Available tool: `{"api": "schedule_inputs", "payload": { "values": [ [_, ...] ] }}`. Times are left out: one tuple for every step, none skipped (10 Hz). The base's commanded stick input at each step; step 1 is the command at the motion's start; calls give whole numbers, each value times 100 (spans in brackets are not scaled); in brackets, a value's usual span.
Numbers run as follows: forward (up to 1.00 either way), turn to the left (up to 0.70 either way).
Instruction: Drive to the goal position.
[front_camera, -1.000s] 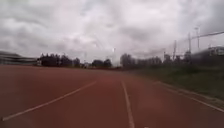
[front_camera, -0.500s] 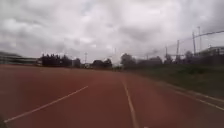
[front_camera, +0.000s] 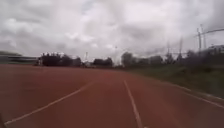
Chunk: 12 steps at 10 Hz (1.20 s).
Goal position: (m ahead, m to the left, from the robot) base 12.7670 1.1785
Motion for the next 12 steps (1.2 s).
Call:
{"api": "schedule_inputs", "payload": {
  "values": [
    [70,0],
    [70,0],
    [70,0],
    [70,0],
    [70,0],
    [70,0],
    [70,0],
    [70,0],
    [70,0],
    [70,0],
    [70,0],
    [70,0]
  ]
}}
